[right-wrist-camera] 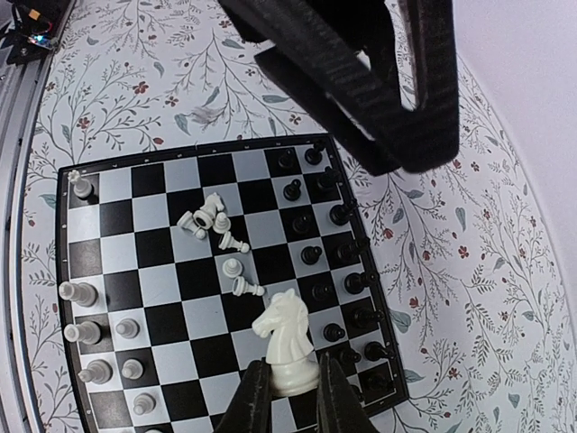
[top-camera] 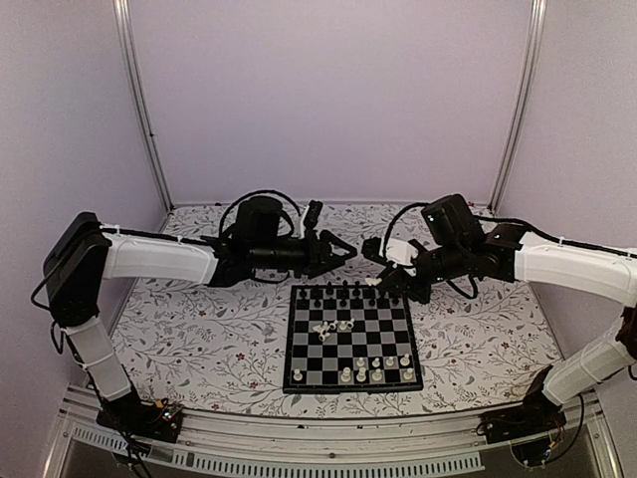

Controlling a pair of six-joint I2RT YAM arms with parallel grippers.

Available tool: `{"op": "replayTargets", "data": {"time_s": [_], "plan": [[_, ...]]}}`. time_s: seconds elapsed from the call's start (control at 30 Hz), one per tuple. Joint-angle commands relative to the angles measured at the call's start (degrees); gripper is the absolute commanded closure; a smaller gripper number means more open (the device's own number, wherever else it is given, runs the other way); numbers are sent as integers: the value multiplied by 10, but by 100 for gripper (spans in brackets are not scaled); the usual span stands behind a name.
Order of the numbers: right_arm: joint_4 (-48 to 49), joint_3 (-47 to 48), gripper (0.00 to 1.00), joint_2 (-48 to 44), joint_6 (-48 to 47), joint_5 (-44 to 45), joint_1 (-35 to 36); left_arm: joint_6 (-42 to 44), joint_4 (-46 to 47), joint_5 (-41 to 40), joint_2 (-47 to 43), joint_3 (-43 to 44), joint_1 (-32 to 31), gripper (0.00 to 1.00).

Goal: Set up the chess pieces on the board
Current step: Place the chess piece on the chessboard.

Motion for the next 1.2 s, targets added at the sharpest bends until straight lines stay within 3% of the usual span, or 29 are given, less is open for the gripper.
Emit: {"op": "replayTargets", "data": {"time_s": [0.0, 0.6, 0.93, 1.17], "plan": [[24, 9, 90, 7, 8, 16, -2, -57, 79, 56, 28, 2, -20, 44], [29, 8, 89, 20, 9, 5, -2, -64, 90, 98, 83, 38, -40, 69], [39, 8, 90, 26, 13, 24, -2, -76, 100, 113, 95, 41, -42, 73], [39, 5, 90, 29, 13, 28, -2, -75, 100, 114, 92, 41, -43, 86]]}}
